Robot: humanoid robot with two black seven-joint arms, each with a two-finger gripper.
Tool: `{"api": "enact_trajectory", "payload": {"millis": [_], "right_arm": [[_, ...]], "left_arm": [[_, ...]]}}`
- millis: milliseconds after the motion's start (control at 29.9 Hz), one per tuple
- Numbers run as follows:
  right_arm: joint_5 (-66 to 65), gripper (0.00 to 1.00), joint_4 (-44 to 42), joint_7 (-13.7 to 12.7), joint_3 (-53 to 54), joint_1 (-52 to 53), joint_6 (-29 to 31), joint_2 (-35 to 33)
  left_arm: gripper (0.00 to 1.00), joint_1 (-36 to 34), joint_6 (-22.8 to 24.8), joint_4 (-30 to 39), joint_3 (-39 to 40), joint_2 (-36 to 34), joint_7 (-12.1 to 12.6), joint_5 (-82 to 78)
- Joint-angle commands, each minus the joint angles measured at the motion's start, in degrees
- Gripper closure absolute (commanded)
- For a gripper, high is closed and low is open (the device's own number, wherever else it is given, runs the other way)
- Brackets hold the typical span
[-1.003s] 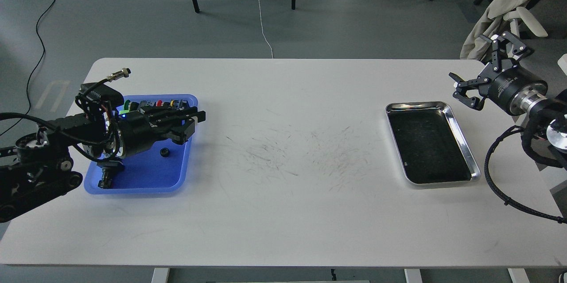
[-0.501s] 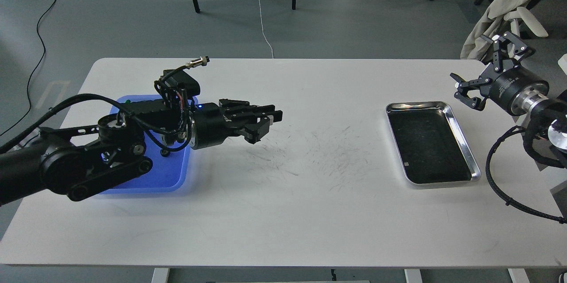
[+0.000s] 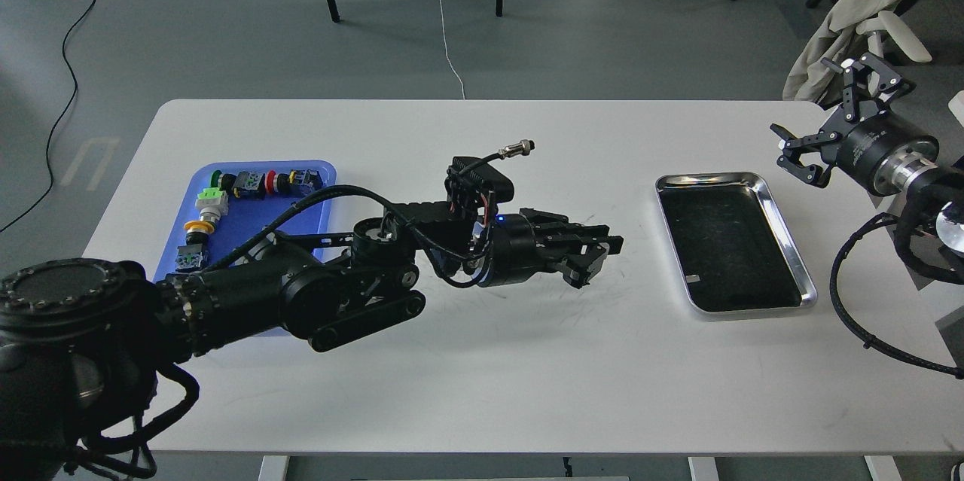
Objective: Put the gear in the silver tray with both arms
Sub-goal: 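Lift the black gear and carry it toward the table center, then lower the left gripper and release the gear on the table center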
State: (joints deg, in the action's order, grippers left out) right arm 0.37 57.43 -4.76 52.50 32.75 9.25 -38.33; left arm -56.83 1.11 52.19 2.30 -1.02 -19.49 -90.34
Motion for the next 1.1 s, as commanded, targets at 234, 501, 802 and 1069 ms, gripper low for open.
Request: {"api": "enact_trajectory", "payload": {"millis": [234,501,802,1069], "right_arm": [[-0.64,0.01,-0.03,-0.25,-0.12,0.21,-0.19,0.01],[-0.81,0.01,-0.21,-0.25,-1.96,0.91,-0.55,0.09],[-0.64,0.01,-1.62,-0.51,-1.70,2.14,-0.90,0.09],[0.42,0.01,-2.50,-0.51,2.07,2.84,-2.04,0.18]], "left_arm": [[0.97,3.83,-1.46,-9.91,0.16,1.02,-0.11,-0.19],[0.97,6.03,-2.60,-11.23,0.33,1.02,-0.20,-0.10],[0.96,7.79,-2.86,-7.90,0.68,1.02,-1.60,0.43],[0.96,9.55,-4.10,-6.92,0.68,1.02,-1.87,0.42]]}}
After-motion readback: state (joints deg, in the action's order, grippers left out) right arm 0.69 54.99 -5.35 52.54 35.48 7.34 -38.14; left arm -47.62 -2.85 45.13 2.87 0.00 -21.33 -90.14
